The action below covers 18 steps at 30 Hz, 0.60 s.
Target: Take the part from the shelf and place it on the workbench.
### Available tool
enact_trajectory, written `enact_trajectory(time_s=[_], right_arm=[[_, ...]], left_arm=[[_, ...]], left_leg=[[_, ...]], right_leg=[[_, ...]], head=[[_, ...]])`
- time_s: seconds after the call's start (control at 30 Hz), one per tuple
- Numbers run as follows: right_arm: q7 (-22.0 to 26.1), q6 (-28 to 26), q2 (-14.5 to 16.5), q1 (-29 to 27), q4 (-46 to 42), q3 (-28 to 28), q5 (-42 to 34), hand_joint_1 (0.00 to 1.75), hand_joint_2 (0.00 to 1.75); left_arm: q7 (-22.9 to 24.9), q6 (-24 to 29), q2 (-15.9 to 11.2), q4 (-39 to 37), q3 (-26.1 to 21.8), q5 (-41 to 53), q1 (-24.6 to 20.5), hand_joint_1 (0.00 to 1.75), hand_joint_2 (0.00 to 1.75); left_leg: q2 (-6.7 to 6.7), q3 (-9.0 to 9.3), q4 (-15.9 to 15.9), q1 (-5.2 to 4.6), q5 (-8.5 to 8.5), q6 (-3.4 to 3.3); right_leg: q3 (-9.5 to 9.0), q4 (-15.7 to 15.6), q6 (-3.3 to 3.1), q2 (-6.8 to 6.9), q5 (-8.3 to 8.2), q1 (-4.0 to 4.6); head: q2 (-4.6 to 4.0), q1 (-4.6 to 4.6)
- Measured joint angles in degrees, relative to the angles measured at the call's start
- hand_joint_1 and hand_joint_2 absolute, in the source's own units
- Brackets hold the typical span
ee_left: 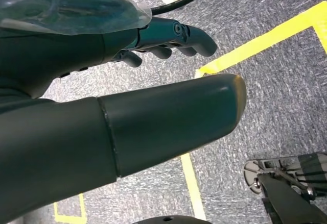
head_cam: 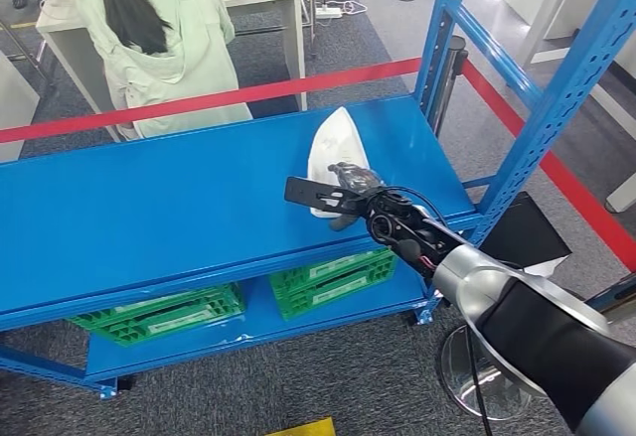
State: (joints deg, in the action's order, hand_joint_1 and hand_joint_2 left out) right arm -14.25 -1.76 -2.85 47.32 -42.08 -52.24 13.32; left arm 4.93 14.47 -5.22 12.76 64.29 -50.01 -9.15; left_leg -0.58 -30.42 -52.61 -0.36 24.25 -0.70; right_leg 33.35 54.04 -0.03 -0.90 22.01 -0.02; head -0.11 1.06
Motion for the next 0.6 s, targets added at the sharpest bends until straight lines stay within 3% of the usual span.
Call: enact_trajectory(time_s=[0.6], right_arm=[[3.36,1.55,1.23,0.73,3.30,-1.90,-0.01,0.00,1.75]], left_arm=[[-0.15,-0.07,0.00,0.00,0.02,-0.32,-0.03,0.00,0.00]], left_leg=[[0.00,0.00,0.00,0.00,0.00,0.00]], right_leg=[[0.00,0.00,0.00,0.00,0.00,0.00]], head=[[0.00,0.00]])
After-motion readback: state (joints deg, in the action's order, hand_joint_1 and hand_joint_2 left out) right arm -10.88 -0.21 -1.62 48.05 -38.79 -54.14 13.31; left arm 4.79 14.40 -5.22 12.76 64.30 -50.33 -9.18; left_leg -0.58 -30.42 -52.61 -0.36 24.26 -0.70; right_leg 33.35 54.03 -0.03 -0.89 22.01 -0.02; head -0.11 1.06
